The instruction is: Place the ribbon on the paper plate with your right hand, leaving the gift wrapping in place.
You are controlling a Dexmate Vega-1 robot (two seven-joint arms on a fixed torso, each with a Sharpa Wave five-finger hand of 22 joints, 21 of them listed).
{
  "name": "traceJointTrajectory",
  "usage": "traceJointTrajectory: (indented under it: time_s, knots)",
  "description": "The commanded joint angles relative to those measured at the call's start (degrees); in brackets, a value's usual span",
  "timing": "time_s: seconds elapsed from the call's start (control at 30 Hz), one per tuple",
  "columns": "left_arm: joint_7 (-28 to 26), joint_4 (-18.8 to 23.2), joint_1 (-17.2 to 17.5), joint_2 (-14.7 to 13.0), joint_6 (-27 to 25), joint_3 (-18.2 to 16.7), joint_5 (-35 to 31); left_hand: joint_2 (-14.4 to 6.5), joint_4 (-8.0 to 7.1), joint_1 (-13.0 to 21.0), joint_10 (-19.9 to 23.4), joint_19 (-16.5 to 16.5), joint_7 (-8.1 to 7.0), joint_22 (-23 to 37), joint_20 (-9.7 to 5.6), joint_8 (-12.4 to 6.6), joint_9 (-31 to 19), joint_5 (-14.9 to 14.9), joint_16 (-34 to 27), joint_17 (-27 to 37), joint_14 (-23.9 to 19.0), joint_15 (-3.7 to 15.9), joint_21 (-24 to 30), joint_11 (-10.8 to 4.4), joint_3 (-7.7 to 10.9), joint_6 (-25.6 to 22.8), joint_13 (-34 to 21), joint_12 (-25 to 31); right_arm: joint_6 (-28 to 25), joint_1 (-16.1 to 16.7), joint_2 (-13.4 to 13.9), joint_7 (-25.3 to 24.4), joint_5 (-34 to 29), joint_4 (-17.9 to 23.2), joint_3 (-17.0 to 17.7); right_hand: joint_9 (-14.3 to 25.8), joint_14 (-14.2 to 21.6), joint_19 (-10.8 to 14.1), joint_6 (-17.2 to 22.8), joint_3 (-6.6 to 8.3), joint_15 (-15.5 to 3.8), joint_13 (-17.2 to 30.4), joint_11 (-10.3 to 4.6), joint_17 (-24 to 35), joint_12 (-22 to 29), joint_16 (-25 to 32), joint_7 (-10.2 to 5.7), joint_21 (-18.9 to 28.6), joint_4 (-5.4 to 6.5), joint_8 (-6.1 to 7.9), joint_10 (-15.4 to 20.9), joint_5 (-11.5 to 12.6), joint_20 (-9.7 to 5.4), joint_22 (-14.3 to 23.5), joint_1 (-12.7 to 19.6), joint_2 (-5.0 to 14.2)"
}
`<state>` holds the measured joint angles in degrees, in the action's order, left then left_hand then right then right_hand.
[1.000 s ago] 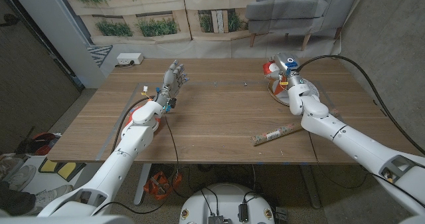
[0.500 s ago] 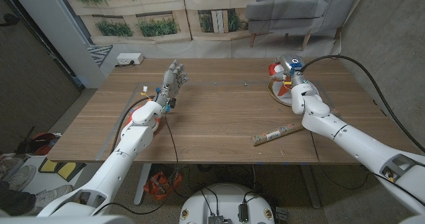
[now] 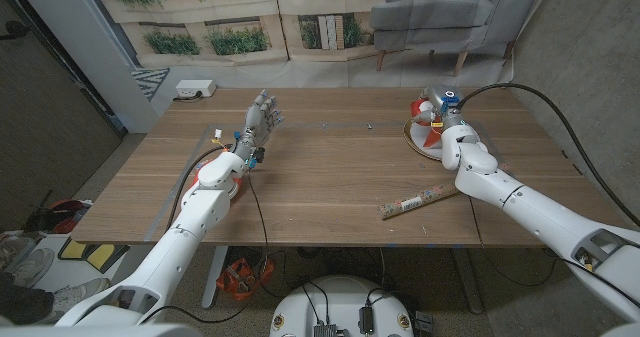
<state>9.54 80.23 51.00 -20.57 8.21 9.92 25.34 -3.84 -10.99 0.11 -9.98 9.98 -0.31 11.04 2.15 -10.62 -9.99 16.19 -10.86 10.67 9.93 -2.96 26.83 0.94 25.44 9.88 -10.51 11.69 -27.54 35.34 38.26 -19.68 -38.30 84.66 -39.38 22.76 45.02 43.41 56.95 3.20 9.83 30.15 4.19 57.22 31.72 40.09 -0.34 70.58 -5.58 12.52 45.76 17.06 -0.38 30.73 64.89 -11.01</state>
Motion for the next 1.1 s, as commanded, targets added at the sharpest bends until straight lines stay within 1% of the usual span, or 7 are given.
traceJointTrajectory:
  time_s: [0.03, 0.13, 0.47, 0.73, 0.77, 0.83, 1.1]
  knots:
    - [-0.2, 0.3, 0.2, -0.2, -0.2, -0.1, 0.1, -6.4, 0.04, 0.1, -13.1, 10.8, -0.28, 0.2, 0.13, -0.03, -0.3, 0.4, -0.3, 0.1, 12.9, -0.33, 0.0, 0.30, 0.00, 6.0, -0.3, 0.1, -2.2, -1.8, -0.5, 3.2, 2.0, -2.1, -1.3, 0.2, 16.3, -4.6, 4.9, 0.16, -22.14, 5.3, -2.62, 12.2, 10.1, 0.3, 2.62, 0.3, 0.33, 0.11, 3.1, 0.4, -11.98, -0.1, 19.4, 19.24]
    - [-0.3, 0.3, 0.2, -0.2, -0.3, -0.1, 0.1, -6.4, 0.04, 0.1, -13.3, 10.7, -0.26, 0.2, 0.14, -0.03, -0.3, 0.4, -0.3, 0.1, 12.9, -0.32, 0.0, 0.11, 0.01, 6.0, -0.3, 0.0, -2.7, -2.5, -0.8, 3.8, 2.5, -3.0, -1.7, 0.2, 16.3, -4.6, 4.8, 0.12, -22.15, 5.3, -2.60, 12.2, 10.0, 0.3, 2.59, 0.5, 0.34, 0.08, 3.1, 0.4, -11.98, -0.2, 19.5, 19.24]
    - [-0.4, -0.1, -0.1, -0.2, -0.5, -0.2, 0.0, -6.4, 0.04, 0.1, -13.2, 10.7, -0.27, 0.2, 0.12, -0.02, -0.3, 0.4, -0.3, 0.1, 12.9, -0.31, -0.1, 0.29, 0.01, 6.0, -0.3, 0.1, -4.0, -4.7, -1.7, 6.5, 4.6, -6.3, -3.1, 0.3, 16.3, -4.7, 4.9, 0.01, -22.13, 5.4, -2.60, 12.2, 10.0, 0.2, 2.68, 0.8, 0.39, -0.02, 3.2, 0.4, -11.99, -0.6, 19.6, 19.24]
    - [0.1, -0.9, -0.8, -0.2, -0.9, -0.2, 0.1, -6.4, 0.04, 0.1, -13.2, 10.8, -0.26, 0.2, 0.14, -0.03, -0.3, 0.4, -0.3, 0.1, 12.9, -0.30, -0.1, 0.06, 0.01, 6.0, -0.3, 0.1, -4.3, -5.5, -1.9, 7.1, 6.0, -7.8, -3.8, 0.4, 16.3, -4.8, 4.9, -0.07, -22.12, 5.5, -2.58, 12.2, 9.9, 0.1, 2.64, 1.0, 0.44, -0.09, 3.1, 0.5, -11.98, -0.9, 19.6, 19.26]
    - [0.1, -1.0, -0.9, -0.1, -0.9, -0.2, 0.1, -6.4, 0.04, 0.1, -13.2, 10.8, -0.25, 0.2, 0.13, -0.02, -0.3, 0.4, -0.3, 0.1, 12.9, -0.31, -0.1, 0.15, 0.01, 6.0, -0.3, 0.1, -4.1, -5.6, -1.9, 7.1, 6.1, -8.0, -3.9, 0.3, 16.3, -4.8, 4.9, -0.10, -22.10, 5.6, -2.90, 12.2, 10.0, 0.1, 2.69, 1.1, 0.47, -0.14, 3.3, 0.5, -11.99, -0.9, 19.6, 19.27]
    - [0.1, -1.1, -1.0, -0.1, -1.0, -0.2, 0.0, -6.4, 0.04, 0.1, -13.2, 10.8, -0.24, 0.2, 0.12, -0.02, -0.3, 0.4, -0.3, 0.1, 12.9, -0.30, -0.2, 0.41, 0.01, 6.0, -0.3, 0.1, -4.4, -5.8, -1.9, 7.3, 6.4, -8.3, -4.1, 0.3, 16.3, -4.8, 4.9, -0.12, -22.11, 5.6, -2.74, 12.2, 10.0, 0.1, 2.72, 1.2, 0.48, -0.16, 3.2, 0.5, -11.99, -1.0, 19.7, 19.27]
    - [0.2, -1.4, -1.3, 0.2, -1.0, -0.2, -0.2, -6.4, 0.04, 0.1, -13.2, 10.8, -0.26, 0.2, 0.17, -0.02, -0.3, 0.4, -0.3, 0.1, 12.9, -0.34, -0.2, 0.22, 0.00, 6.0, -0.3, 0.1, -4.6, -6.4, -2.0, 8.0, 7.6, -9.6, -4.6, 0.5, 16.3, -4.9, 4.9, -0.19, -22.11, 5.6, -2.54, 12.2, 9.8, 0.1, 2.66, 1.4, 0.54, -0.19, 3.2, 0.5, -11.99, -1.3, 19.7, 19.31]
